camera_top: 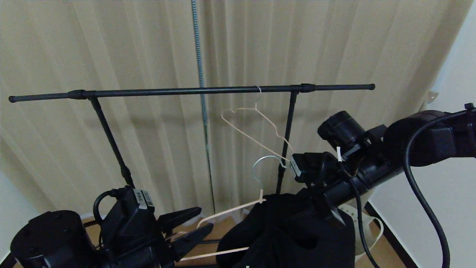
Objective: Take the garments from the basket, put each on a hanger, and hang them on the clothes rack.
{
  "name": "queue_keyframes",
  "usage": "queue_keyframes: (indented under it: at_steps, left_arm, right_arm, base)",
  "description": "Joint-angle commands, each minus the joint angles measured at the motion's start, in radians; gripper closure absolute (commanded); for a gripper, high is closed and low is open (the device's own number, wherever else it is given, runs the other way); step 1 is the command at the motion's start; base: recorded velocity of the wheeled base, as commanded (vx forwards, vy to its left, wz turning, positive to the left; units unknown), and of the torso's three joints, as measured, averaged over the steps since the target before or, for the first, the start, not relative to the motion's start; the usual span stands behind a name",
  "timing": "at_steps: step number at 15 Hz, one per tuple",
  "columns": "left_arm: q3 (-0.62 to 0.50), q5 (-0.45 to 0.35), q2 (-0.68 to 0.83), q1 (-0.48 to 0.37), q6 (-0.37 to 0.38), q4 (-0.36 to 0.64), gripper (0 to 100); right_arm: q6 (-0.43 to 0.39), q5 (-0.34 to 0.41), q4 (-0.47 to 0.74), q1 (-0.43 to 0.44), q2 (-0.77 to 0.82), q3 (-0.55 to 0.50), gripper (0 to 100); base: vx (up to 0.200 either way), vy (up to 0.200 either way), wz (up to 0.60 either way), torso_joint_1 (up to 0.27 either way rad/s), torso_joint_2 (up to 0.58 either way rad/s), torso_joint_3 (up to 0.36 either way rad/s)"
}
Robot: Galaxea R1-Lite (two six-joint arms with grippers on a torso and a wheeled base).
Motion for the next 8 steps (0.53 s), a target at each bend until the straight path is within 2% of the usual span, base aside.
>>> queue_keyframes:
  at_steps: [1, 4, 6, 8]
  left_arm:
    - [-0.001, -0.002, 0.003, 0.0, -0.012, 0.002, 0]
    - [-0.001, -0.002, -0.006, 0.012, -0.021, 0.002, 0]
    - [-0.017, -0.004, -0.083, 0.067, -0.028, 0.002, 0]
    - [-0.031, -0.005, -0.158, 0.143, -0.117, 0.002, 0]
  right_arm:
    - [0.0, 0.0, -0.002, -0.006, -0.017, -0.001, 100]
    - [0.001, 0.003, 0.001, -0.041, -0.036, 0.0, 100]
    - [0.005, 0.003, 0.0, -0.052, -0.037, -0.004, 100]
    - [0.006, 0.003, -0.002, -0.064, -0.04, -0.009, 100]
  base:
    - [0.0, 0.0, 0.0, 0.0, 0.0, 0.0]
    - [0.0, 0.0, 0.0, 0.0, 0.0, 0.0]
    - [0.0, 0.0, 0.0, 0.0, 0.0, 0.0]
    - [0.0, 0.0, 0.0, 0.0, 0.0, 0.0]
